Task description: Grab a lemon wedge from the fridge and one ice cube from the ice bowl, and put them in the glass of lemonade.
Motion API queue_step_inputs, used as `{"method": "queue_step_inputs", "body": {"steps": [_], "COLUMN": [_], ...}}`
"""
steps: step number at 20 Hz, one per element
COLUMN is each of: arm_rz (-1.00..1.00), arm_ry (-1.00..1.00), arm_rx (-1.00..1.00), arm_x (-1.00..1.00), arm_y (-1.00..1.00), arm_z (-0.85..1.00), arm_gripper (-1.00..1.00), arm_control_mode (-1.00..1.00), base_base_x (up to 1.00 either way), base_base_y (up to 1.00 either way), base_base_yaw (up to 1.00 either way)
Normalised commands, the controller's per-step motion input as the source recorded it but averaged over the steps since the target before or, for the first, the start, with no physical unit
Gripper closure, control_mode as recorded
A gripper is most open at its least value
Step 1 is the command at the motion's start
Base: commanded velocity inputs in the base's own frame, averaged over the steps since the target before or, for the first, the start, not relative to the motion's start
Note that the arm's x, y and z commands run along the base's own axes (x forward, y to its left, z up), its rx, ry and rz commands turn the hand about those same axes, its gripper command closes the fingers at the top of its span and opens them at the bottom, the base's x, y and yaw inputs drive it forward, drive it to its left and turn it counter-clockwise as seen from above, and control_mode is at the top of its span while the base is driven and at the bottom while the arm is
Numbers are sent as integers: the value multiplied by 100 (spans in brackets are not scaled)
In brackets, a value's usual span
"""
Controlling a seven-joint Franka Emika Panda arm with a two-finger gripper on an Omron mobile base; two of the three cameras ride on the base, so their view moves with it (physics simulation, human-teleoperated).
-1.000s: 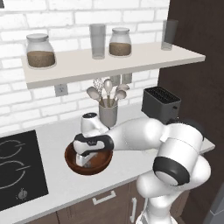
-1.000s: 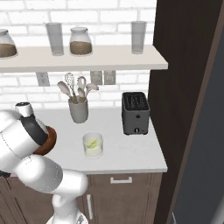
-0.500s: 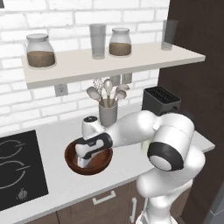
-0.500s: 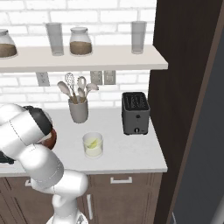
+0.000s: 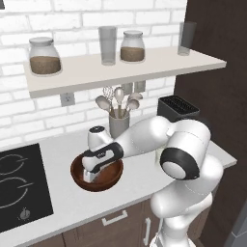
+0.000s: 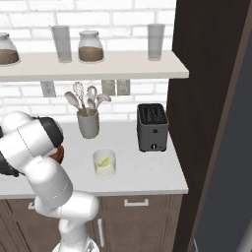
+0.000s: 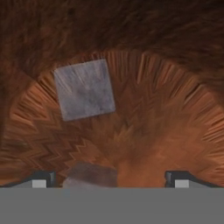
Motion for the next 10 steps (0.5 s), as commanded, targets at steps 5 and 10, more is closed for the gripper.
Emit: {"method": "queue_step_inputs", "body": {"steps": [5, 10], "arm_rz": [0, 0], "arm_ry": [0, 0], "arm_rx": [0, 0], "arm_x": [0, -3], "arm_y": [3, -1], "arm_z": [0, 0], "arm_gripper": [-100, -100], "arm_control_mode": [-100, -100], "base_base_x": [0, 0], "base_base_y": [0, 0], "base_base_yaw": [0, 0]}}
